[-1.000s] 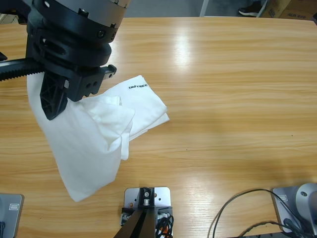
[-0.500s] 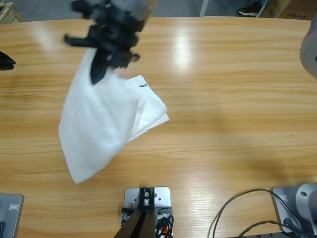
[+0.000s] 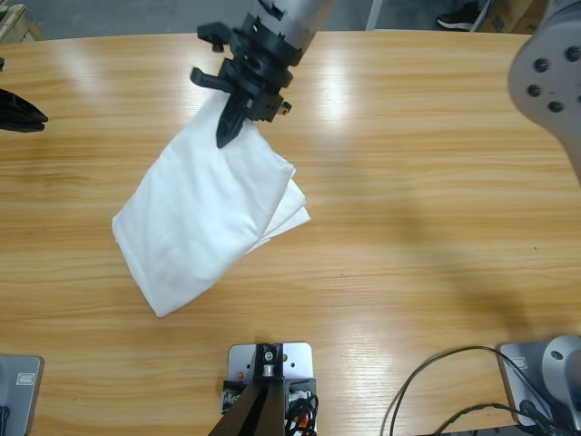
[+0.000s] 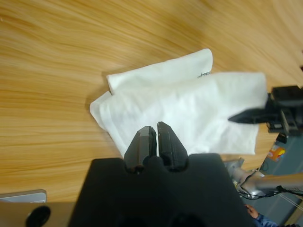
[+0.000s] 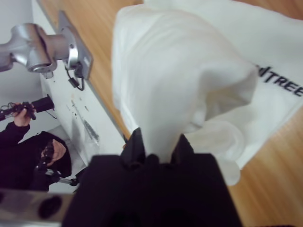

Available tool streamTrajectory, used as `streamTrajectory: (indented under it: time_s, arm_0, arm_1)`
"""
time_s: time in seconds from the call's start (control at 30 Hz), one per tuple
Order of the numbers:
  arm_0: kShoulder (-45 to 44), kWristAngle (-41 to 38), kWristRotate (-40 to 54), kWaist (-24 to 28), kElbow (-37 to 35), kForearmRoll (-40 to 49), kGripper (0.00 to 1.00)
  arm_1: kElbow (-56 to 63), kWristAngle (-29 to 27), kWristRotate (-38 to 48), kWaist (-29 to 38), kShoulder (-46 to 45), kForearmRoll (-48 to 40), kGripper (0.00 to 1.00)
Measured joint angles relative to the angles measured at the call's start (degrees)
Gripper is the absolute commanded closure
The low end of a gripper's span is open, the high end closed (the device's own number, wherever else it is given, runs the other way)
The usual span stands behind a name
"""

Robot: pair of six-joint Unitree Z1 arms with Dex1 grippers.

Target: Fold clothes

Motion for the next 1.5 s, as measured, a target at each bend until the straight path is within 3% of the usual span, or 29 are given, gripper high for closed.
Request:
streamTrajectory:
  time_s: [0.23, 0.3, 0.4, 0.43, 0.57, 0.8, 0.93, 0.97, 1.13, 1.17, 1.3, 1.5]
  arm_0:
    - [0.0, 0.0, -0.2, -0.3, 1.3, 0.0, 1.0]
    - [0.0, 0.0, -0.2, -0.4, 1.6, 0.0, 1.0]
    - [0.0, 0.0, -0.2, -0.8, 1.6, 0.0, 1.0]
    - [0.0, 0.0, -0.3, -0.8, 1.6, 0.0, 1.0]
    - [0.0, 0.0, -0.4, -1.2, 1.6, 0.0, 1.0]
    - [0.0, 0.0, -1.0, -2.2, 1.6, 0.0, 1.0]
    - [-0.4, 0.0, -2.6, -4.2, 0.4, 0.0, 1.0]
    - [-0.4, -0.2, -3.6, -5.2, -0.6, 0.0, 1.0]
    - [-0.3, -1.9, -13.9, -14.1, -4.9, 0.0, 1.0]
    - [0.1, -2.0, -15.9, -16.4, -5.5, 0.0, 1.0]
    - [3.8, -1.9, -18.8, -20.5, -7.2, 0.0, 1.0]
    - [11.6, 0.1, -17.7, -20.8, -9.4, 1.0, 1.0]
  arm_1:
    - [0.0, -1.0, -1.6, -4.1, 5.2, 0.0, 1.0]
    - [0.0, -2.0, -2.2, -4.6, 5.9, 0.0, 0.25]
    - [0.0, -4.6, -2.8, -5.3, 6.8, 0.0, 0.017]
    - [0.0, -6.1, -2.8, -5.3, 6.9, 0.1, 0.0]
    - [-0.1, -12.4, -2.8, -5.4, 6.9, 0.2, 0.0]
    - [-0.1, -13.4, -1.1, -5.4, 6.1, 0.1, 0.0]
    - [0.0, -13.9, 0.2, -6.5, 0.5, 0.3, 0.012]
    - [0.0, -14.0, 0.2, -7.1, -1.7, 0.4, 0.087]
    - [0.0, -16.0, 0.8, -13.3, -13.5, 0.5, 0.922]
    - [0.0, -17.3, 0.2, -14.8, -16.2, 0.5, 1.0]
    - [1.1, -24.8, -6.0, -17.3, -26.0, 0.5, 1.0]
    - [1.7, -30.7, -10.1, -7.6, -27.4, 0.5, 1.0]
